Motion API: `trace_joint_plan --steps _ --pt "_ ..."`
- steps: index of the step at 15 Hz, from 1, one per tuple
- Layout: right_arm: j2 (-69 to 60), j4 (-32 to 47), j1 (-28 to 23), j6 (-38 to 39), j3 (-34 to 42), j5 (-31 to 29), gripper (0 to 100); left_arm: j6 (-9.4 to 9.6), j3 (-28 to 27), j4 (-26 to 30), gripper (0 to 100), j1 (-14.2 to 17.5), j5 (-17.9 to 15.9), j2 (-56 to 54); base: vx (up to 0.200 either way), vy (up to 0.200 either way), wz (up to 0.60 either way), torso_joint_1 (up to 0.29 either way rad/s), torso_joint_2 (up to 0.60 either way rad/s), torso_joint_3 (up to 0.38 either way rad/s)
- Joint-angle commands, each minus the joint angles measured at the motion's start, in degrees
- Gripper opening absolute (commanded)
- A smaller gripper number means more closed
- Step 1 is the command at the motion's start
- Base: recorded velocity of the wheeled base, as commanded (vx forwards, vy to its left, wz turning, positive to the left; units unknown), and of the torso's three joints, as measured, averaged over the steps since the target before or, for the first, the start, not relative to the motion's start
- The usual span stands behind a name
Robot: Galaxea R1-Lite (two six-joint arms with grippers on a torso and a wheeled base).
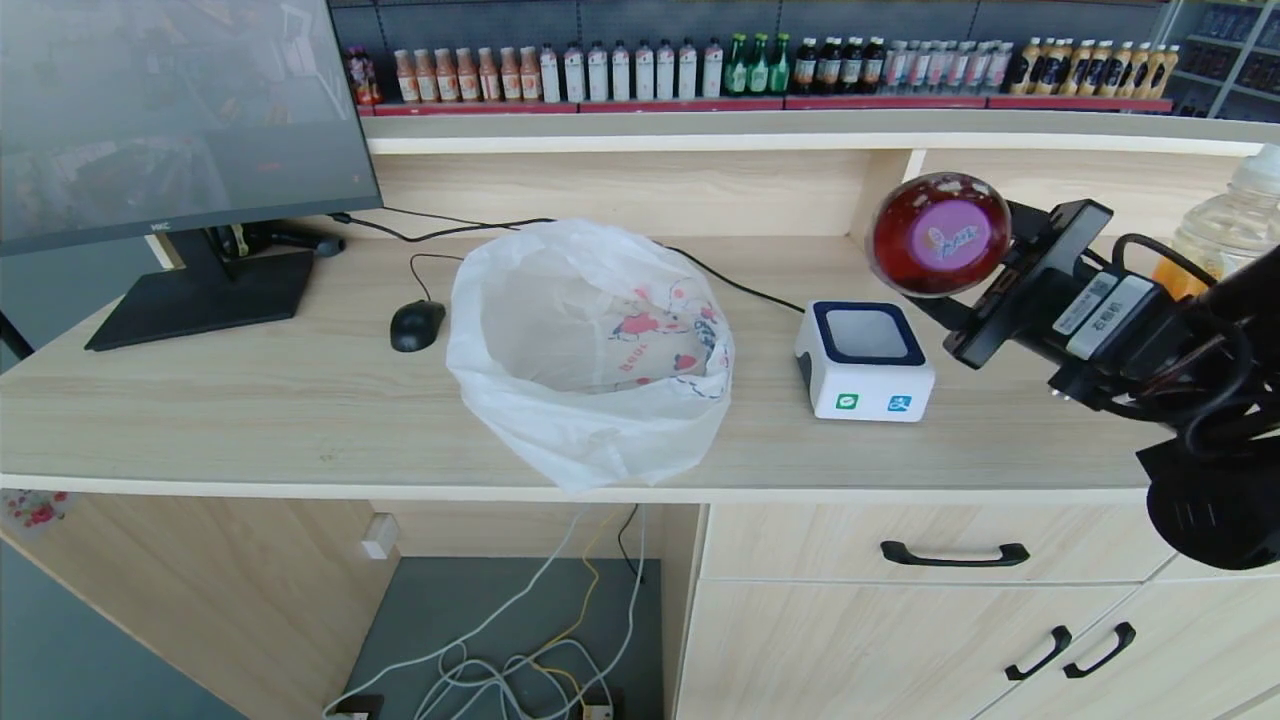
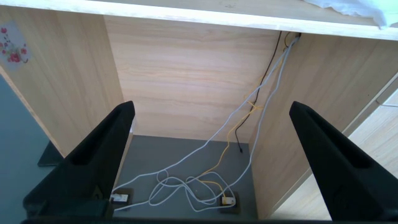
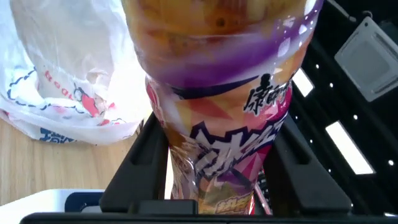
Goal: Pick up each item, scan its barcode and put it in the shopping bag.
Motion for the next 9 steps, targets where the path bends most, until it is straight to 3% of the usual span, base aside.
trace_joint_plan --steps 1,5,9 --pt "-5.55 0.05 2.95 5.71 1.15 -4.72 0 0.0 0.07 0.0 100 0.0 -0.02 -0.02 0.0 0.0 0.0 0.0 0.0 0.0" --pt "-6.96 0.05 7.96 20.21 3.34 -13.33 0 0.0 0.07 0.0 100 0.0 -0.02 -0.02 0.0 0.0 0.0 0.0 0.0 0.0" --pt "-5.99 0.05 8.57 33.22 4.57 -21.33 0 0.0 0.07 0.0 100 0.0 -0.02 -0.02 0.0 0.0 0.0 0.0 0.0 0.0"
